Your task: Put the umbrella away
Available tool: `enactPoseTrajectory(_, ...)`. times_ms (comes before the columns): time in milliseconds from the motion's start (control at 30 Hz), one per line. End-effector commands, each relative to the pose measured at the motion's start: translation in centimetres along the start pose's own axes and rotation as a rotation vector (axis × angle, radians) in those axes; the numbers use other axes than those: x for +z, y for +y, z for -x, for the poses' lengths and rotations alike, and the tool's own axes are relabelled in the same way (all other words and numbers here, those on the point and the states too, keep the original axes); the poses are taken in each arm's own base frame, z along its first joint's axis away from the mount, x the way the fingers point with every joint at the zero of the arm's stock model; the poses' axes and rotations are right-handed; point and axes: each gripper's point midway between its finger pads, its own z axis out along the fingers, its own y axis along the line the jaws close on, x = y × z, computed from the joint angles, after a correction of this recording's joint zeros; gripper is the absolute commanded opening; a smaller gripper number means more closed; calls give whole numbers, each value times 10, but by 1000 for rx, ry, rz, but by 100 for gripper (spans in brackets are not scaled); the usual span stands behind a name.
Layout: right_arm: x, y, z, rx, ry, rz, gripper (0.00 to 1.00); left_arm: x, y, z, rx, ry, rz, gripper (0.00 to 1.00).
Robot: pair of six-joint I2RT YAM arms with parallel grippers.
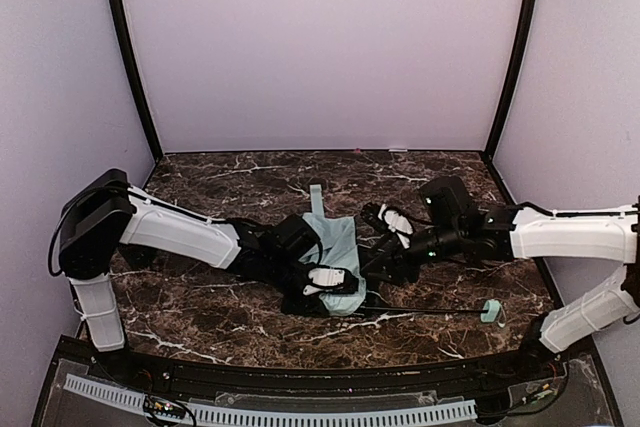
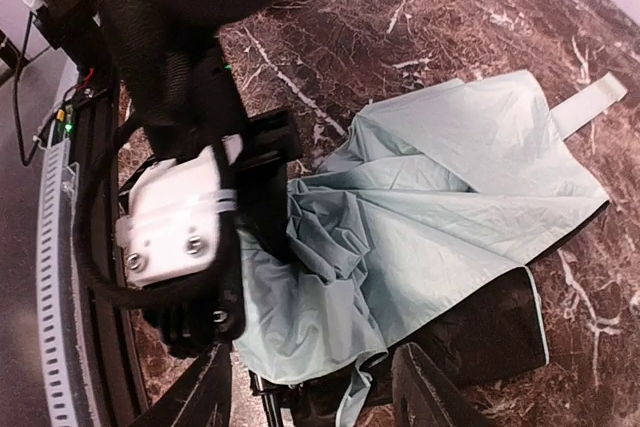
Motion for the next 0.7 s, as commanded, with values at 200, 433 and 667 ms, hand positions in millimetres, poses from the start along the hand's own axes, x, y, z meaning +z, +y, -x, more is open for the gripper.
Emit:
enactPoseTrajectory(200, 26, 48, -16, -512, -74, -215, 63, 13, -52, -73, -398, 208, -387, 6)
enactPoseTrajectory(433, 59, 50, -24, -692, 31, -271, 69, 13, -53, -70, -430, 201, -431, 6)
enactPoseTrajectory(667, 86, 24, -51, -752, 191, -346, 70, 11, -56, -69, -432, 205, -448, 6)
